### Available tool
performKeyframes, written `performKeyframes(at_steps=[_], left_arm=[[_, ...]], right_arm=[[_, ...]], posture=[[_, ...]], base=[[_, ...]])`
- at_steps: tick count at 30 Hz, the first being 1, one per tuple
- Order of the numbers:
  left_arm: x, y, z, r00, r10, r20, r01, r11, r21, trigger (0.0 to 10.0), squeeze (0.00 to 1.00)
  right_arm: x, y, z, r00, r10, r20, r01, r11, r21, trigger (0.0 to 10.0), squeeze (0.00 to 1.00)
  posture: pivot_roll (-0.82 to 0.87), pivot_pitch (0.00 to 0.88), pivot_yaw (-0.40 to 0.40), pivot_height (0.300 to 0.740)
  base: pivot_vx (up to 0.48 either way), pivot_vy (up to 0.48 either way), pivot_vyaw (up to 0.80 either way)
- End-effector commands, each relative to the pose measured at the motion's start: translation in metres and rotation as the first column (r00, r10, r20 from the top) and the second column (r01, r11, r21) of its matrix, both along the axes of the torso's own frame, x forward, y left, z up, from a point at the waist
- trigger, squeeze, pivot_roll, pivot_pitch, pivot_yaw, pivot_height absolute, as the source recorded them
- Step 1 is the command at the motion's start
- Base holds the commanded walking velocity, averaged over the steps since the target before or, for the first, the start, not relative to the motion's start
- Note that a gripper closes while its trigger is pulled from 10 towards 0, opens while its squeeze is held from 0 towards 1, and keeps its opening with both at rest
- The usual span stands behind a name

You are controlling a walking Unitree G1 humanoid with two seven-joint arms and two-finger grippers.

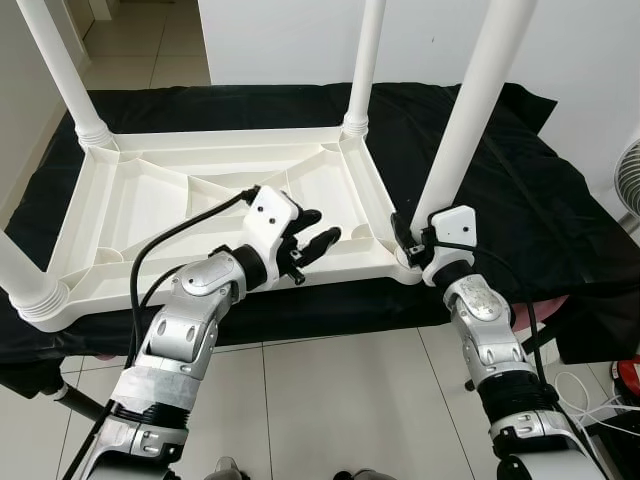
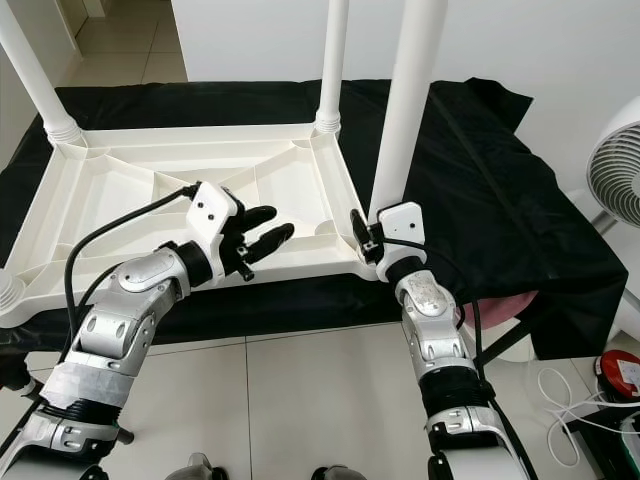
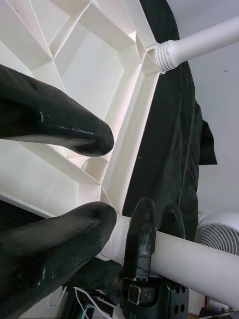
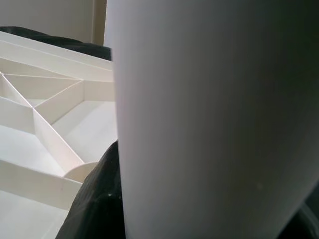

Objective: Building children table

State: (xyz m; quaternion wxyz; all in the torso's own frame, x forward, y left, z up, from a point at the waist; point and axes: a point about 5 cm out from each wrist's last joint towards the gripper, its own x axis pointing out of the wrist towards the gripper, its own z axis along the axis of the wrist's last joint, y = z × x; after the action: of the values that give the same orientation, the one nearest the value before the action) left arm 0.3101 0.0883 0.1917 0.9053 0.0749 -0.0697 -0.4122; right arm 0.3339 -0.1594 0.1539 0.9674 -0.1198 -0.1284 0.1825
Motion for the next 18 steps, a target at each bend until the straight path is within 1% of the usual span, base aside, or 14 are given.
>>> performKeyframes(at_steps=[1,7,8,9,10,12,13,17,18], left_arm=[[0.0,-0.002,0.003,1.0,0.01,0.007,-0.01,1.0,-0.007,10.0,0.0],[0.0,-0.003,0.005,1.0,0.01,0.01,-0.01,1.0,-0.009,10.0,0.0],[-0.001,-0.003,0.006,1.0,0.008,0.013,-0.007,1.0,-0.011,10.0,0.0],[0.0,-0.003,0.007,1.0,0.008,0.015,-0.008,1.0,-0.01,10.0,0.0],[0.0,-0.003,0.007,1.0,0.008,0.015,-0.008,1.0,-0.01,10.0,0.0],[0.0,-0.003,0.008,1.0,0.009,0.017,-0.008,1.0,-0.01,10.0,0.0],[0.0,-0.003,0.008,1.0,0.009,0.017,-0.008,1.0,-0.01,10.0,0.0],[0.0,-0.003,0.01,1.0,0.008,0.023,-0.008,1.0,-0.011,10.0,0.0],[0.0,-0.003,0.01,1.0,0.008,0.024,-0.008,1.0,-0.012,10.0,0.0]], right_arm=[[-0.009,0.003,-0.027,0.99,0.074,-0.12,-0.078,0.996,-0.03,10.0,0.0],[-0.013,-0.002,-0.031,0.984,0.097,-0.146,-0.101,0.995,-0.022,10.0,0.0],[-0.012,-0.004,-0.032,0.982,0.093,-0.164,-0.091,0.996,0.025,10.0,0.0],[-0.009,-0.006,-0.034,0.978,0.069,-0.196,-0.06,0.997,0.052,10.0,0.0],[-0.009,-0.006,-0.034,0.978,0.069,-0.196,-0.06,0.997,0.052,10.0,0.0],[-0.006,-0.009,-0.037,0.971,0.045,-0.236,-0.026,0.996,0.082,10.0,0.0],[-0.006,-0.009,-0.037,0.971,0.045,-0.236,-0.026,0.996,0.082,10.0,0.0],[-0.003,-0.01,-0.046,0.943,0.021,-0.333,0.034,0.987,0.158,10.0,0.0],[-0.002,-0.01,-0.046,0.945,0.011,-0.327,0.038,0.989,0.143,10.0,0.0]], posture=[[0.02,0.084,-0.023,0.74],[0.02,0.085,-0.019,0.74],[0.02,0.083,-0.019,0.74],[0.02,0.083,-0.018,0.74],[0.02,0.083,-0.018,0.74],[0.02,0.081,-0.019,0.74],[0.02,0.081,-0.019,0.74],[0.02,0.077,-0.019,0.74],[0.02,0.076,-0.019,0.74]], base=[[0.0,0.0,0.0],[0.0,0.0,0.0],[0.0,0.0,0.0],[0.0,0.0,0.0],[0.0,0.0,0.0],[0.0,0.0,0.0],[0.0,0.0,0.0],[0.0,0.0,0.0],[0.0,0.0,0.0]])
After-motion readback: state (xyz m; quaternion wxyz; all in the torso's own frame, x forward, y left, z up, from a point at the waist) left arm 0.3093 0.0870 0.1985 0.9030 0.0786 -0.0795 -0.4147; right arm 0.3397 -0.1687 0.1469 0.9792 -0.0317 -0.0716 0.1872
